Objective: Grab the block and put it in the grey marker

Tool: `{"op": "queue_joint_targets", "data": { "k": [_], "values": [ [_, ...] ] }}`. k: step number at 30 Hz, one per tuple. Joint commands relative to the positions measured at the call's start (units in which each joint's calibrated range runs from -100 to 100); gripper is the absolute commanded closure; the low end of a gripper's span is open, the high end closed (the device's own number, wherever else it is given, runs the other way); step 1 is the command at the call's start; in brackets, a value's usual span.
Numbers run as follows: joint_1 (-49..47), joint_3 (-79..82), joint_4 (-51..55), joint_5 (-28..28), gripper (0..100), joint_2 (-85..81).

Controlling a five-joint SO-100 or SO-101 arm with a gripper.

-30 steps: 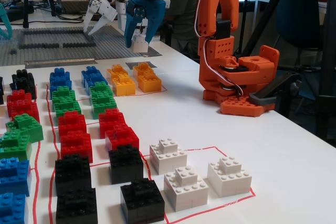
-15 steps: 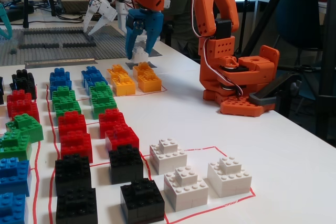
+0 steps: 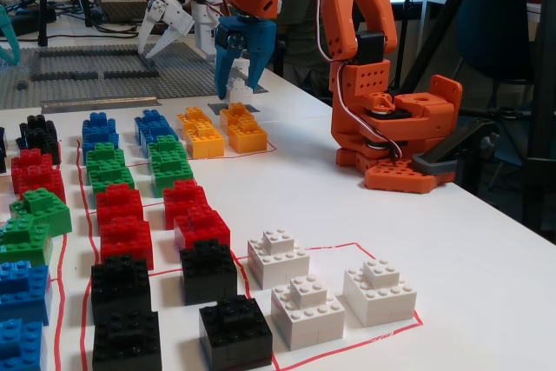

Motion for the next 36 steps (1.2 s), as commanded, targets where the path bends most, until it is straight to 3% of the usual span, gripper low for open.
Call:
{"op": "queue_joint_targets", "data": {
  "k": [1, 22, 36],
  "values": [
    [0.8, -5.3, 2.0, 1.1, 99, -4.8],
    [0.1, -3.4, 1.1, -0.9, 76, -5.7],
    [0.8, -9.0, 4.1, 0.1, 76, -7.5]
  ]
}}
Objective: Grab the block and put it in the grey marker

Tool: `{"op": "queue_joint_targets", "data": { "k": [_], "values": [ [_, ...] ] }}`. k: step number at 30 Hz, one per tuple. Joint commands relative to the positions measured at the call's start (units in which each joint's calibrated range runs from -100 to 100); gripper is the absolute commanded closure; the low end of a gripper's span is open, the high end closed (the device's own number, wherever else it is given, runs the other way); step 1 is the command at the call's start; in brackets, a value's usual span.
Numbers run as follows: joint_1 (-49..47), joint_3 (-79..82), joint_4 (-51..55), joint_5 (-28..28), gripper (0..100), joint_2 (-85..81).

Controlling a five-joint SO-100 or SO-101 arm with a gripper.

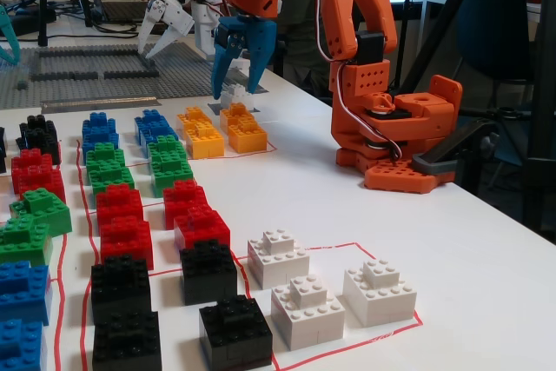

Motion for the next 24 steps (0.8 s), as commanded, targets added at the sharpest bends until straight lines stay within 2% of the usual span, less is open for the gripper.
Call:
{"op": "queue_joint_targets", "data": {
  "k": [1, 11, 20, 24],
  "values": [
    [0.9, -10.4, 4.5, 0.5, 76, -7.6],
    [-2.1, -27.9, 27.8, -1.1, 82, -11.7],
    [-8.7, -7.7, 29.0, -4.2, 92, -30.8],
    [-15.2, 0.4, 29.0, -8.5, 97, -37.3]
  ]
}}
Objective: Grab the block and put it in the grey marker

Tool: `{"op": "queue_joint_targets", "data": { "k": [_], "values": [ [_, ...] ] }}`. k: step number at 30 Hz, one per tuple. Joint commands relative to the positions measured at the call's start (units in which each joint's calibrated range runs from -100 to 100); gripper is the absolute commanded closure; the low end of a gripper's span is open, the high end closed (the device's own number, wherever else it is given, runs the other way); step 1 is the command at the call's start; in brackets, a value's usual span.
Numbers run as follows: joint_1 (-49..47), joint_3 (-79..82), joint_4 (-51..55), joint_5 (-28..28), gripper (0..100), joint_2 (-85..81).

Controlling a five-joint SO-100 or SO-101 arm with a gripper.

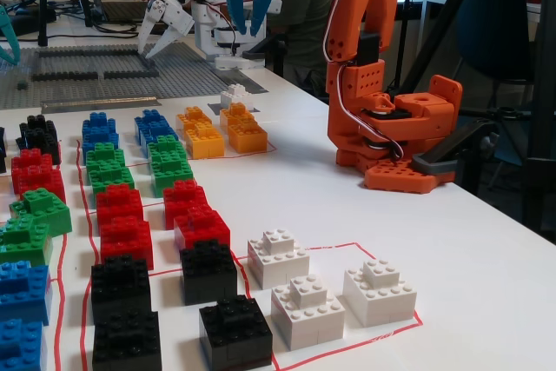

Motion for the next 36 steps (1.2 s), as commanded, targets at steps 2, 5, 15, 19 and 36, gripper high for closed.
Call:
{"op": "queue_joint_targets", "data": {
  "k": [2, 5, 15, 19, 36],
  "values": [
    [-9.3, 3.9, 0.9, -6.3, 99, -11.4],
    [-17.4, 7.0, 0.9, -11.6, 100, -12.4],
    [-45.7, 7.5, 0.8, -28.7, 100, -7.2],
    [-53.2, 6.5, 0.8, -33.3, 100, -5.3],
    [-67.7, 3.8, -1.7, -44.2, 100, -2.5]
  ]
}}
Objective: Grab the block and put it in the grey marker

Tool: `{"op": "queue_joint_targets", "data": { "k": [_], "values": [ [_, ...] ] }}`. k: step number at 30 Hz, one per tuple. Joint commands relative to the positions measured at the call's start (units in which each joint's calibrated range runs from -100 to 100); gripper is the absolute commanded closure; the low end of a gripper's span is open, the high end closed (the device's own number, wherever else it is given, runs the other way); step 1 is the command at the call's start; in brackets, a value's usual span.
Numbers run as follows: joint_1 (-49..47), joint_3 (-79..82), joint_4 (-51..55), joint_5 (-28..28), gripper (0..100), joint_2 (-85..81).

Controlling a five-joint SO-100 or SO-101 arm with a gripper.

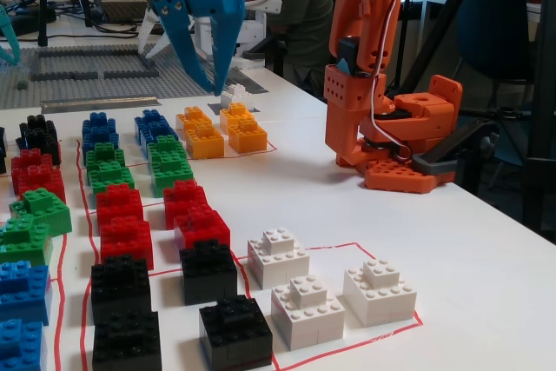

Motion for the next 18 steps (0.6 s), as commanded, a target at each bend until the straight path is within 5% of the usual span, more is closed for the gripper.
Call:
{"op": "queue_joint_targets", "data": {
  "k": [1, 10, 18],
  "values": [
    [-1.4, -5.9, -1.6, -2.0, 100, -1.4],
    [-0.1, -16.1, 1.2, -1.9, 100, 2.5],
    [-0.3, -9.9, 1.2, -1.6, 100, -1.5]
  ]
}}
